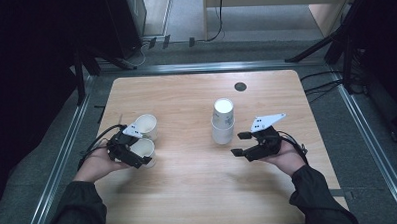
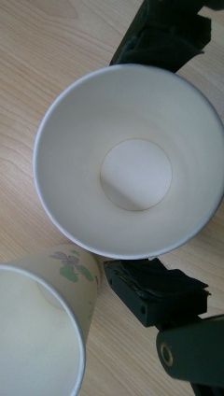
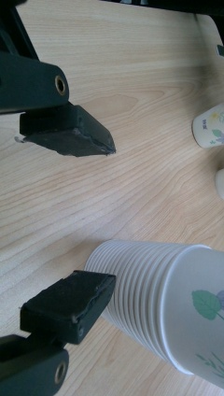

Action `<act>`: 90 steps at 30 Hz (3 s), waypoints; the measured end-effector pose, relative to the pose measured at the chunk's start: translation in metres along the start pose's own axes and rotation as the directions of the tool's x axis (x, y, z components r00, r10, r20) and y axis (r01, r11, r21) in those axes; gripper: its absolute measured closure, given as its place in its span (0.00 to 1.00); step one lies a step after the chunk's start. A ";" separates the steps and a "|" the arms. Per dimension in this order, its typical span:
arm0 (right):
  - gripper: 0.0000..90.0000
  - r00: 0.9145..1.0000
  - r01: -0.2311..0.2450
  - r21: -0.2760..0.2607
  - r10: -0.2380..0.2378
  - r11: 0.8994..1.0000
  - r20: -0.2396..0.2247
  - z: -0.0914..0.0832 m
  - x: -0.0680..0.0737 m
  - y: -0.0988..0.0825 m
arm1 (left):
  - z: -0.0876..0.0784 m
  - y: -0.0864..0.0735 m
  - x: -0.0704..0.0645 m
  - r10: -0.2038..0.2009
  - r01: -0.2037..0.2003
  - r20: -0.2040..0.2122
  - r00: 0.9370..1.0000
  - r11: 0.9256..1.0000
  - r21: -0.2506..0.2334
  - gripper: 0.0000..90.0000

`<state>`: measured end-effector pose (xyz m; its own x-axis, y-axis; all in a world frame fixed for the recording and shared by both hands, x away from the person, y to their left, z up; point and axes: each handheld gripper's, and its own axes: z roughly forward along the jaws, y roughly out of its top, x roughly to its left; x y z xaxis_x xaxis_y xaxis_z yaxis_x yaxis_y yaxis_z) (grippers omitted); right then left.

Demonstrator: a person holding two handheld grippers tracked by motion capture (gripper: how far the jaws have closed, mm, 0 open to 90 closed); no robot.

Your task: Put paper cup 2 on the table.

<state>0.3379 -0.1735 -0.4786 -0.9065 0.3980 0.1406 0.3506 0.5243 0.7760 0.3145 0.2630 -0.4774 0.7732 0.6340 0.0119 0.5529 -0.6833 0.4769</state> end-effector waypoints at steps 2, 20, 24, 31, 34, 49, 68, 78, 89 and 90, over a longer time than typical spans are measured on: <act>0.35 1.000 0.001 0.000 -0.001 1.000 0.001 0.000 0.000 0.000 | 0.001 0.000 0.000 -0.006 0.006 0.005 1.000 1.000 0.003 0.14; 0.35 1.000 0.005 0.004 -0.005 1.000 0.001 0.000 0.000 0.000 | -0.002 -0.001 0.002 -0.049 0.049 0.075 0.996 0.999 0.001 0.09; 0.35 1.000 0.003 0.004 -0.003 1.000 0.001 0.000 0.000 0.000 | -0.004 -0.001 0.000 -0.047 0.048 0.078 0.996 0.999 -0.007 0.09; 0.35 1.000 0.003 0.004 -0.003 1.000 0.001 0.000 0.000 0.000 | -0.014 0.000 0.000 -0.055 0.058 0.071 0.996 0.997 -0.048 0.09; 0.35 1.000 0.008 0.004 -0.008 1.000 0.004 -0.001 0.000 0.000 | -0.019 0.002 0.000 -0.050 0.053 0.057 0.997 0.997 -0.062 0.09; 0.35 1.000 0.011 -0.008 -0.011 1.000 0.002 -0.002 0.000 0.000 | -0.049 0.010 -0.005 -0.087 0.098 0.070 0.994 0.980 -0.173 0.09; 0.35 1.000 0.016 -0.010 -0.016 1.000 0.000 -0.004 0.001 0.000 | -0.048 0.038 -0.031 -0.038 0.079 0.149 0.988 0.956 -0.284 0.10; 0.35 1.000 0.017 -0.019 -0.017 1.000 0.001 -0.006 0.001 0.001 | -0.026 0.055 -0.051 -0.008 0.056 0.166 0.986 0.956 -0.288 0.10; 0.35 1.000 0.021 -0.021 -0.021 1.000 -0.001 -0.007 0.001 0.000 | -0.003 0.071 -0.076 0.031 0.032 0.217 0.976 0.959 -0.282 0.09; 0.35 1.000 0.022 -0.021 -0.022 1.000 -0.001 -0.007 0.001 0.000 | -0.001 0.073 -0.078 0.033 0.030 0.216 0.976 0.960 -0.279 0.10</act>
<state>0.3354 -0.1782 -0.4740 -0.9142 0.3859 0.1239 0.3255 0.5170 0.7917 0.2939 0.1641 -0.4429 0.8397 0.5181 -0.1627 0.4668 -0.5357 0.7037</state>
